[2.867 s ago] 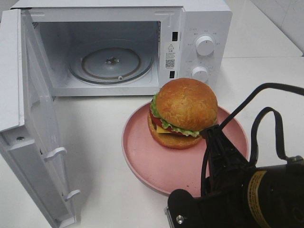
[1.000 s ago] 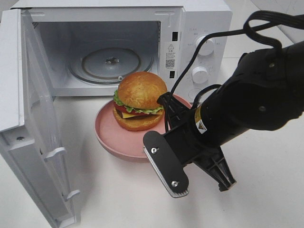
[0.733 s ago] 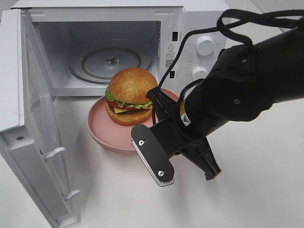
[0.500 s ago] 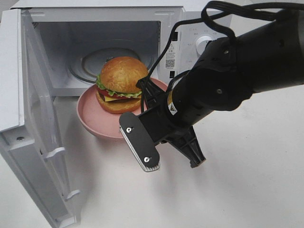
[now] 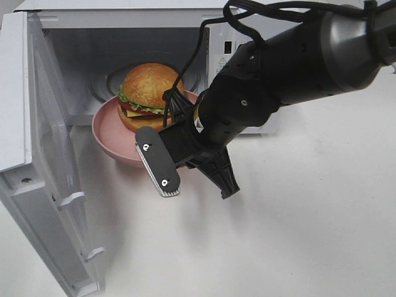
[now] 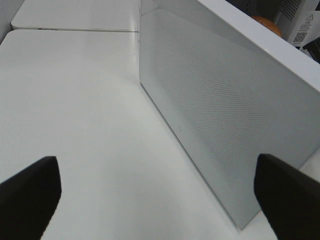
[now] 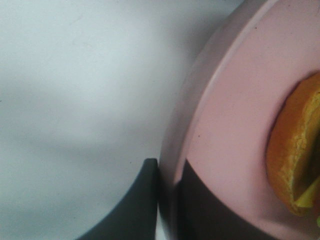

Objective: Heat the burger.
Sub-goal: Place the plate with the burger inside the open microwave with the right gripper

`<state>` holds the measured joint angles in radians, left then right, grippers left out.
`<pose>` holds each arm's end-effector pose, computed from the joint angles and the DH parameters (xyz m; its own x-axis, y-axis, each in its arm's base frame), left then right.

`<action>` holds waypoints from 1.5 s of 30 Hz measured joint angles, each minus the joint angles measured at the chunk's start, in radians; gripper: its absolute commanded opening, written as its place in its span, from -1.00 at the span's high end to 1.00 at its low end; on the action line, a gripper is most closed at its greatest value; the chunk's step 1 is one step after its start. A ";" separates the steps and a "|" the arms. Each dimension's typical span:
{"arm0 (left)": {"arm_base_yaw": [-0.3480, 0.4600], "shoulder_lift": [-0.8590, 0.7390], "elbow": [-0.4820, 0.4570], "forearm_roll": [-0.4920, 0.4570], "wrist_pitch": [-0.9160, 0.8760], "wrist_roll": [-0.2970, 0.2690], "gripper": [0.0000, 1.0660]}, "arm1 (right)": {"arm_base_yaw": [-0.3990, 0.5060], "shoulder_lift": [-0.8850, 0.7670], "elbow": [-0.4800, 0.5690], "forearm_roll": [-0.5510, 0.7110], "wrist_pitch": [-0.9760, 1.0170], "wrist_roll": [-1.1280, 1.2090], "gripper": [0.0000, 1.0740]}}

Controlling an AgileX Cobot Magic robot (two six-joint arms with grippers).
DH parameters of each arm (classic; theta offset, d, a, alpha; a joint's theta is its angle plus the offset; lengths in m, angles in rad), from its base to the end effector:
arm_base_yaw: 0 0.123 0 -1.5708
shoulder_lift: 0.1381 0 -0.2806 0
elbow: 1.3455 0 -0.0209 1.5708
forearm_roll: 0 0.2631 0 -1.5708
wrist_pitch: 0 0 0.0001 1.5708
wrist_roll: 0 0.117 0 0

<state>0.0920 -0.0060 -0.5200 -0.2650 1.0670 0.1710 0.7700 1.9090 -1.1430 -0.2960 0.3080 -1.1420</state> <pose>0.0304 -0.0242 0.2800 -0.4178 0.0013 -0.9085 0.1345 0.9891 -0.0605 0.3030 0.2793 0.1270 0.5644 -0.8255 -0.0093 -0.6832 -0.4607 -0.5665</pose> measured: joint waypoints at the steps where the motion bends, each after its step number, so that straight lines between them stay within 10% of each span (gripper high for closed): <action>1: 0.000 0.000 0.000 0.000 0.000 0.000 -0.83 | 0.000 0.000 0.000 0.000 0.000 0.000 0.99; 45: 0.000 0.000 0.000 0.000 0.000 0.000 -0.83 | -0.048 0.325 -0.541 -0.042 0.187 0.025 0.98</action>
<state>0.0920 -0.0060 -0.5200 -0.2650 1.0670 0.1710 0.7220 2.2340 -1.6840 -0.3380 0.4950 -1.1170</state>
